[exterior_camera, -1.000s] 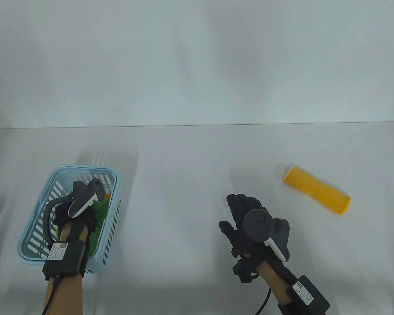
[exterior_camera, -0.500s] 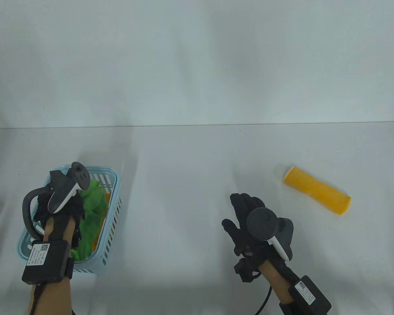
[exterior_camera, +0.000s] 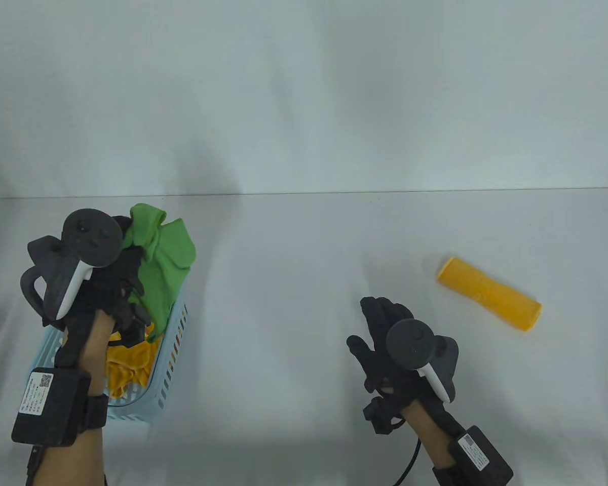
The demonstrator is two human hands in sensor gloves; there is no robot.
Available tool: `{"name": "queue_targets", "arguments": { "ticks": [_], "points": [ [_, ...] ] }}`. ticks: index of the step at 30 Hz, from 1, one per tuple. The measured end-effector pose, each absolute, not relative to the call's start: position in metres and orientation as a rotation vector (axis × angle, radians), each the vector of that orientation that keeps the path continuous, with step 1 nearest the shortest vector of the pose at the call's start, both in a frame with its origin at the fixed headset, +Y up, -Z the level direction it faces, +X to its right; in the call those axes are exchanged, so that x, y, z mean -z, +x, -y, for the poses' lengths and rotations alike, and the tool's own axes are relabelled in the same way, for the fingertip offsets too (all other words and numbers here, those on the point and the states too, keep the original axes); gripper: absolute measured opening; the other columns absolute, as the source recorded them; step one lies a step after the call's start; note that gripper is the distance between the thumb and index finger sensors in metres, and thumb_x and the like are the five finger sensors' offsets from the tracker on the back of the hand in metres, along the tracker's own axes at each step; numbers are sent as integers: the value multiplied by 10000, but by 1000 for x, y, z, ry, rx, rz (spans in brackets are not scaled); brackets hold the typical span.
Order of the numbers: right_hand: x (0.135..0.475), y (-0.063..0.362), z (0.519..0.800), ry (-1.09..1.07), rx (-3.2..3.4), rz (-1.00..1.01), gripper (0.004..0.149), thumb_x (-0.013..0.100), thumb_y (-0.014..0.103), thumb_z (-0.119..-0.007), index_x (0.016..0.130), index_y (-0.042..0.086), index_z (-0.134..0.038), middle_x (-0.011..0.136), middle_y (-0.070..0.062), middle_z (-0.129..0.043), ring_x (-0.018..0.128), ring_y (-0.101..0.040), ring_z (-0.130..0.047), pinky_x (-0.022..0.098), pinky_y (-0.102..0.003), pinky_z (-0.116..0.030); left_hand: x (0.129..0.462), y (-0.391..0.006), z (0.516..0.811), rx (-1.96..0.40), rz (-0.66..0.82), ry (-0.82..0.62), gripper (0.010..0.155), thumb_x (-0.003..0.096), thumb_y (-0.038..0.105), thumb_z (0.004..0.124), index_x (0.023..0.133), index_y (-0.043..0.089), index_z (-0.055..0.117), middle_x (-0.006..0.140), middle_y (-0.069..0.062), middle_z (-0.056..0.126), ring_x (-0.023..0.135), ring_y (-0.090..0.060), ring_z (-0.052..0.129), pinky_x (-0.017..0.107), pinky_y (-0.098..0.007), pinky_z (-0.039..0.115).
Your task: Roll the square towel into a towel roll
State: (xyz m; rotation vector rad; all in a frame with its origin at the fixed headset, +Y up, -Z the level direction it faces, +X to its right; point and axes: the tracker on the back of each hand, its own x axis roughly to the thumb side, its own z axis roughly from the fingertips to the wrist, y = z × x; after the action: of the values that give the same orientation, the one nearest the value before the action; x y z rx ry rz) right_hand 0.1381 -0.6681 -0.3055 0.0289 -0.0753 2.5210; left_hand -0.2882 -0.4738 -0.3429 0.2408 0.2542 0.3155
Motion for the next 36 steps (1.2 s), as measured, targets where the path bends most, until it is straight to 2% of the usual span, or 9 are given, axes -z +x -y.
{"name": "queue_targets", "arguments": {
  "ticks": [6, 10, 14, 18, 25, 29, 36],
  "points": [
    [306, 139, 668, 23, -2521, 74, 753, 335, 581, -704, 990, 390, -386, 1104, 58, -419, 1074, -328, -398, 749, -635, -374, 338, -250, 453, -524, -88, 273, 496, 382, 365, 860, 865, 330, 754, 863, 57, 814, 558, -142, 1001, 540, -413, 832],
    [307, 141, 668, 10, -2498, 76, 751, 336, 578, -705, 990, 389, -389, 1103, 57, -421, 1071, -328, -404, 749, -634, -375, 339, -222, 455, -580, -9, 251, 502, 384, 369, 857, 871, 327, 745, 863, 55, 812, 556, -139, 1001, 538, -411, 833],
    [306, 144, 666, -2, -2485, 96, 746, 337, 576, -704, 989, 386, -395, 1101, 57, -430, 1070, -329, -409, 747, -632, -385, 341, -192, 482, -611, 61, 194, 501, 383, 369, 857, 870, 321, 750, 861, 52, 814, 554, -140, 1002, 536, -412, 834],
    [306, 148, 665, -9, -2474, 105, 742, 339, 574, -704, 988, 384, -399, 1099, 55, -435, 1068, -330, -415, 746, -630, -390, 343, -167, 527, -637, 109, 116, 501, 382, 369, 858, 868, 315, 752, 857, 50, 816, 551, -142, 1003, 532, -411, 836],
    [306, 148, 665, -11, -2462, 99, 740, 339, 571, -706, 988, 380, -406, 1096, 53, -447, 1064, -331, -426, 745, -630, -395, 341, -147, 599, -722, 146, 9, 503, 382, 369, 859, 869, 307, 752, 854, 41, 819, 544, -143, 1005, 526, -411, 839],
    [307, 146, 666, -3, -2477, 98, 737, 339, 571, -705, 987, 378, -411, 1093, 53, -456, 1059, -329, -443, 744, -629, -402, 340, -147, 619, -730, 147, -22, 503, 383, 370, 858, 870, 304, 752, 853, 39, 818, 543, -142, 1005, 525, -412, 838],
    [303, 138, 663, 66, -2457, 130, 721, 341, 561, -709, 980, 368, -437, 1075, 50, -495, 1041, -327, -487, 736, -611, -448, 339, -159, 635, -759, 91, -50, 509, 389, 376, 846, 882, 288, 754, 852, 28, 826, 538, -142, 1016, 515, -410, 848]
  ]
}}
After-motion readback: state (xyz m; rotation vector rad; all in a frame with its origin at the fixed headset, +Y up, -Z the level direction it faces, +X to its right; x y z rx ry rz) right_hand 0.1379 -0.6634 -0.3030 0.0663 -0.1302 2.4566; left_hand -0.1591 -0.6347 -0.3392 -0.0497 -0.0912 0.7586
